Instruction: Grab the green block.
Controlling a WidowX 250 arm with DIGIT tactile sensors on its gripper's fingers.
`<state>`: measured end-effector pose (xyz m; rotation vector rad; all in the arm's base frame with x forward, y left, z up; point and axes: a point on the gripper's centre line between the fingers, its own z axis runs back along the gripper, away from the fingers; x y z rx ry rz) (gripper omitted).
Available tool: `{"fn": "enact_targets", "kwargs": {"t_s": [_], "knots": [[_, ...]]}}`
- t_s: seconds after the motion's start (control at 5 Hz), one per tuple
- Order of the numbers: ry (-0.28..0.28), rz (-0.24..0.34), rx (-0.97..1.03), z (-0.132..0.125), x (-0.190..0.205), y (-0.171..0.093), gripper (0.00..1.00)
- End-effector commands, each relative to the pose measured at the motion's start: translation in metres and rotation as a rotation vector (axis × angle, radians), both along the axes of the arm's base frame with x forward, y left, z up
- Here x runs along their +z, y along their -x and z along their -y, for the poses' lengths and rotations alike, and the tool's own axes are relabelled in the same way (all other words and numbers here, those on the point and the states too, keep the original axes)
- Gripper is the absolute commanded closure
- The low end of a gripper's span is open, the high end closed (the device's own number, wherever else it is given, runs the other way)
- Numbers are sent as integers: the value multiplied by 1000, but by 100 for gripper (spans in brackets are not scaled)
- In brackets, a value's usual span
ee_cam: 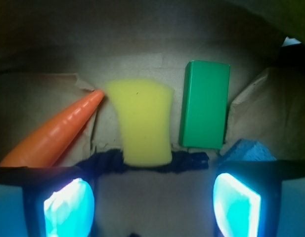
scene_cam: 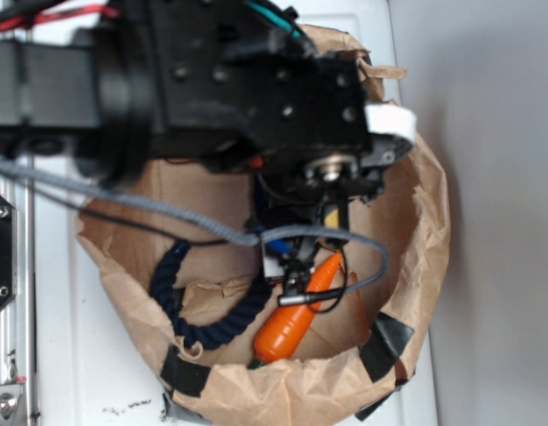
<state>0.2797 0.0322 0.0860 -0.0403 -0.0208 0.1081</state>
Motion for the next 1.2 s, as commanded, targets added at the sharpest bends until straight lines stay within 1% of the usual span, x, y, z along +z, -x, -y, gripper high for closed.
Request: {"fn": "enact_targets", "kwargs": {"t_s": [0.0,0.2,0.4,0.6,0.8,1.0], "knots": [[71,28,33,-23,32,-9,0],[112,62,56,-38,46,-2,0],[107,84,104,-51,43,0,0],[63,112,138,-49,30,-1,0],[23,117,143,-41,19,-13,0],[-3,129,124,-28,9,-22,0]]}}
